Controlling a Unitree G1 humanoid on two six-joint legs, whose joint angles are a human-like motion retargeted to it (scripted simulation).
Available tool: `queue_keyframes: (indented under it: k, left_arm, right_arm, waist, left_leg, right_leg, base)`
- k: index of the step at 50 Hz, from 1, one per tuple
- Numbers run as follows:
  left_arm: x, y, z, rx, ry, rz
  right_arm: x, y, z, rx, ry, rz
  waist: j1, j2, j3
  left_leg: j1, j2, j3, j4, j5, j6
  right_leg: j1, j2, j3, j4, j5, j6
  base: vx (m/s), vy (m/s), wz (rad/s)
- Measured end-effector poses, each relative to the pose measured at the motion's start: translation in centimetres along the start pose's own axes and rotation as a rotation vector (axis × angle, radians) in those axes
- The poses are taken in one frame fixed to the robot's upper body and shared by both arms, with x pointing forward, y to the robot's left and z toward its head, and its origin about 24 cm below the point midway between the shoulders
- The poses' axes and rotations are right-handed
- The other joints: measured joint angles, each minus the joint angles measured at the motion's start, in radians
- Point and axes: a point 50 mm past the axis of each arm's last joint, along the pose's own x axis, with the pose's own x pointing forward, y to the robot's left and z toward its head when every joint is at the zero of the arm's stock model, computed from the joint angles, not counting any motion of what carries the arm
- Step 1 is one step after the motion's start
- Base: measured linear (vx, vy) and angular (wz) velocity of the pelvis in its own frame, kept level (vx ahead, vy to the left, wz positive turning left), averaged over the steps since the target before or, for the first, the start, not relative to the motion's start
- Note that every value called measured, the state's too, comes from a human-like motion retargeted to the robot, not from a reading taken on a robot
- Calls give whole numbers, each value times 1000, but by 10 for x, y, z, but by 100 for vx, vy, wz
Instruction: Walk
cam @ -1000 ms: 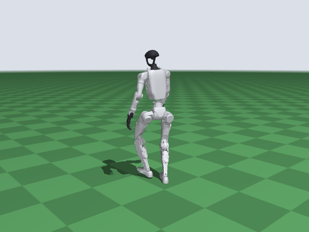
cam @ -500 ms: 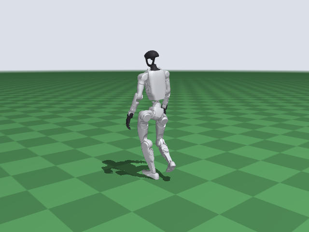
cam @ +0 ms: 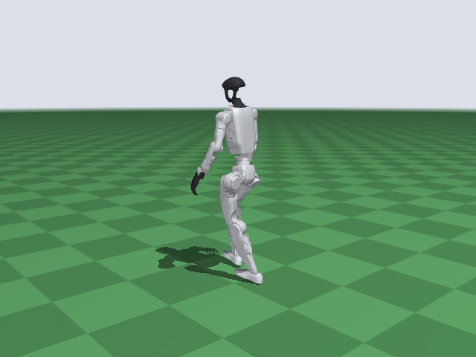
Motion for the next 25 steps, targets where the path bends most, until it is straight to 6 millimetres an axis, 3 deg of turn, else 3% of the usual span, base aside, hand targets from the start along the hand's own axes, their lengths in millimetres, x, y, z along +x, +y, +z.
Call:
queue_keyframes:
  k: [10,15,20,25]
  left_arm:
    - [-11,-31,-40,-57,174,-95]
    - [-15,-36,-51,-110,226,-98]
    - [-15,-34,-52,-141,238,-88]
    - [-11,-29,-44,-163,217,-74]
  right_arm:
    - [-2,2,-14,80,37,-5]
    - [-4,-4,-19,132,43,-31]
    - [-6,-9,-23,167,47,-61]
    - [-6,-16,-21,186,46,-89]
  waist:
    - [26,48,-2]
    - [60,122,13]
    - [92,140,18]
    - [139,146,30]
  left_leg:
    - [-31,122,4,269,-54,-66]
    - [-95,308,63,529,-2,-127]
    - [-206,467,150,802,64,-111]
    - [-338,534,182,933,13,-75]
  right_leg:
    - [115,37,-82,34,-110,-96]
    - [228,135,-164,-56,-115,-142]
    - [270,169,-208,-65,-159,-173]
    - [315,196,-233,-92,-193,-190]
  base:
    - [32,-13,42]
    - [25,-14,24]
    - [20,-12,40]
    - [22,-8,28]
